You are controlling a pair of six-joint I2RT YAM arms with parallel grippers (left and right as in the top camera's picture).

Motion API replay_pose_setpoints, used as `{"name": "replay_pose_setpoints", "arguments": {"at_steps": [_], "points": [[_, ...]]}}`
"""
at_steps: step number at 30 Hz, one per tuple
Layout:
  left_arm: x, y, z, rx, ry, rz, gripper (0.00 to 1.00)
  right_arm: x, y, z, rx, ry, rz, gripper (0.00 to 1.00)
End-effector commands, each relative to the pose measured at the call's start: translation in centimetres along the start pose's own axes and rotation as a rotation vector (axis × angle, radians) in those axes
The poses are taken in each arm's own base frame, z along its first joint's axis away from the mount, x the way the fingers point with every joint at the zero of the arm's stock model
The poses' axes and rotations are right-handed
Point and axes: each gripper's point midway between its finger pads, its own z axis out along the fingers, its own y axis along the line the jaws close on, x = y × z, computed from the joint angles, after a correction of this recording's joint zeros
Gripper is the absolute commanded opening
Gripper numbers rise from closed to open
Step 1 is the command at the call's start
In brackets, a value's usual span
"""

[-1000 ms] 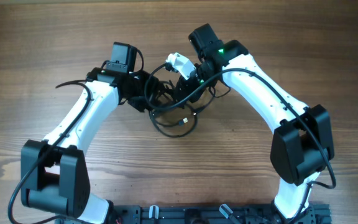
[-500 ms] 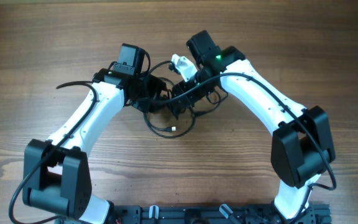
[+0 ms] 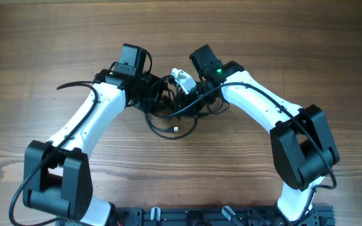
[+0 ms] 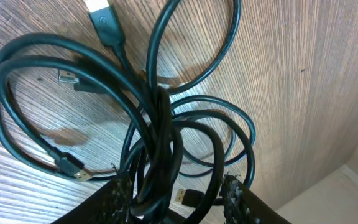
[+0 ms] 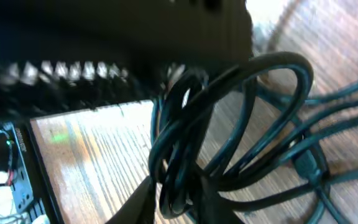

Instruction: Untangle cables

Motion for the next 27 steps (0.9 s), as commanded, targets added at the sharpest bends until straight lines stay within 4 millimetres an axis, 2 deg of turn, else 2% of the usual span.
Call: {"name": "replay_pose_setpoints", "arguments": {"at_steps": [1,4,6,8,10,13,17,19,21,24,27], "points": [[0.1,-0.4,-0.5,0.016,-0.015,0.019,0.50,-0.2,1.3,-0.2,-0.048,-0.021,-0.016,0.05],[0.1,-0.4,-0.5,0.016,-0.015,0.020,0.53,-0.4,1.2,-0.2,-0.047,-0.028,-0.008,0.05],[0.2,-1.0,-0.6,0.044,0.004,0.124,0.50,-0.4,1.2,-0.2,-0.047,-0.028,-0.008,0.04],[0.7,-1.3,-0.7,0.070,0.038,0.297,0.44,-0.5,1.2,-0.2,-0.046,-0.031,-0.011,0.04],[1.0,-0.3,-0.6,0.031,0.045,0.380,0.34,-0.6,1.2,-0.3,-0.046,-0.036,-0.002,0.05],[0.5,1.6,0.1,-0.072,-0.028,0.391,0.33,-0.9,1.2,-0.3,-0.044,-0.047,0.002,0.04],[0.3,3.9,1.0,-0.133,-0.032,0.371,0.19,-1.1,1.1,-0.3,-0.043,-0.054,0.020,0.04],[0.2,4.4,1.1,-0.145,-0.032,0.368,0.17,-2.2,1.4,-0.6,-0.075,-0.099,0.039,0.04],[0.1,4.4,1.1,-0.149,-0.038,0.366,0.17,-3.6,1.2,-1.4,-0.101,-0.157,0.078,0.04],[0.1,4.5,1.1,-0.150,-0.038,0.365,0.17,-5.4,-0.8,-4.0,-0.079,-0.253,0.188,0.04],[-0.1,4.6,1.1,-0.156,-0.049,0.339,0.21,-6.9,-1.8,-8.5,-0.045,-0.365,0.227,0.04]]}}
